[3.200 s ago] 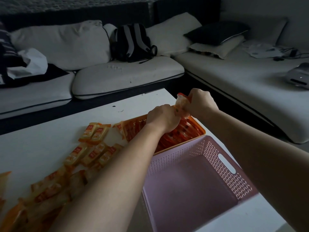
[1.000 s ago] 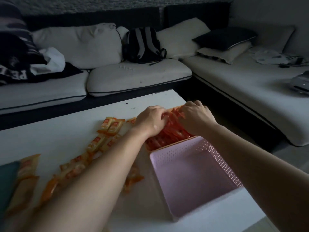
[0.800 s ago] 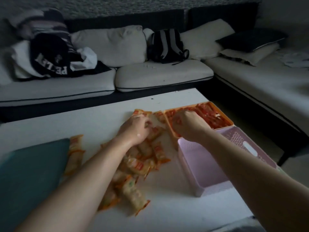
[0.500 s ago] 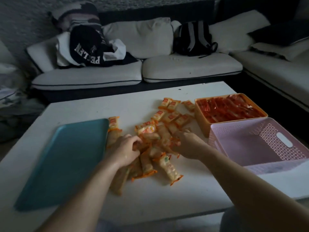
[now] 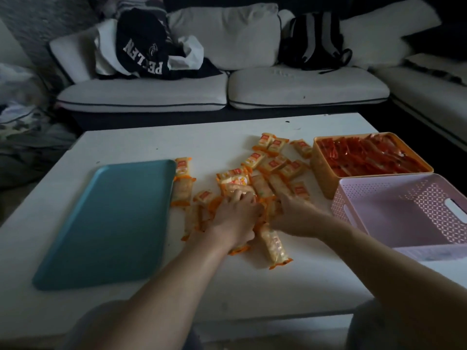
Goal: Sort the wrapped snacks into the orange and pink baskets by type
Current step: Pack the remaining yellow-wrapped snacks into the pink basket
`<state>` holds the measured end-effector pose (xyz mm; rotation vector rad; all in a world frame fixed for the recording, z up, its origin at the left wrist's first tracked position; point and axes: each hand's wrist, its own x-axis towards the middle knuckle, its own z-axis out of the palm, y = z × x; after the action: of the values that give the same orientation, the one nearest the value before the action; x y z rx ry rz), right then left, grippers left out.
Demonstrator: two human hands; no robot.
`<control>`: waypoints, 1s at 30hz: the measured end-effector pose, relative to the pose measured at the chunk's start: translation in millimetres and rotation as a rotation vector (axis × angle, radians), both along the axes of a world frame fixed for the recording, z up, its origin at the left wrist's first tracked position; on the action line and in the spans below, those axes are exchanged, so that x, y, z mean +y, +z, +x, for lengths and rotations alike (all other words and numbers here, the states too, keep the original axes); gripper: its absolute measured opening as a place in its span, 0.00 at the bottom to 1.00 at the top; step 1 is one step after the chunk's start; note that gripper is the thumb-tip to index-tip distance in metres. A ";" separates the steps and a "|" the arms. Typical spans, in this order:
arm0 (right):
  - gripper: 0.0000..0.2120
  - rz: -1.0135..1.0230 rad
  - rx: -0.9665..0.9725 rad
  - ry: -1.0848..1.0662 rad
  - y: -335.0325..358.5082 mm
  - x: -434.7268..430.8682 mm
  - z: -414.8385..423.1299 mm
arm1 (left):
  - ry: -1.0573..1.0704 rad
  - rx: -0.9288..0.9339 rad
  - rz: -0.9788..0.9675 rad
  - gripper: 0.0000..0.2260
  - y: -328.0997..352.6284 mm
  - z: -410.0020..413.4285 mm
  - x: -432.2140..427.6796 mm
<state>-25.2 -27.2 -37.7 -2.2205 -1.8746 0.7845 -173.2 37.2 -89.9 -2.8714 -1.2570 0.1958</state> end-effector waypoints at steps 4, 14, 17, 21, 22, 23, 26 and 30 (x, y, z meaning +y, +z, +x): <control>0.43 -0.110 -0.096 -0.019 -35.5 -21.8 -22.6 | 0.022 -0.124 0.125 0.16 8.1 -6.9 3.2; 0.11 0.005 0.119 -0.179 -19.6 -6.8 -34.8 | 0.761 -0.662 -0.309 0.22 15.7 -92.0 -2.8; 0.10 0.054 0.255 -0.268 -24.2 -1.8 -46.9 | 0.853 -0.719 -0.361 0.23 6.7 -109.8 -9.9; 0.16 0.007 0.233 -0.240 -46.3 7.4 -78.1 | 0.847 -0.511 -0.390 0.40 -9.4 -119.1 -19.4; 0.21 -0.006 0.209 -0.224 -50.5 10.3 -83.1 | 0.854 -0.501 -0.429 0.46 -11.6 -118.8 -19.5; 0.25 -0.010 0.178 -0.199 -53.0 12.9 -87.0 | 0.865 -0.503 -0.478 0.50 -10.8 -117.3 -20.9; 0.32 -0.001 0.103 -0.160 -55.5 16.0 -91.9 | 0.831 -0.392 -0.538 0.57 -12.6 -113.5 -24.0; 0.32 -0.015 0.092 -0.200 -58.8 23.0 -84.8 | 0.834 -0.369 -0.558 0.48 -11.9 -117.6 -19.8</control>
<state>-110.0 -4.3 -96.4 -2.2932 -1.5813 0.8512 -290.8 17.5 -101.8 -2.5989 -2.8138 -0.0019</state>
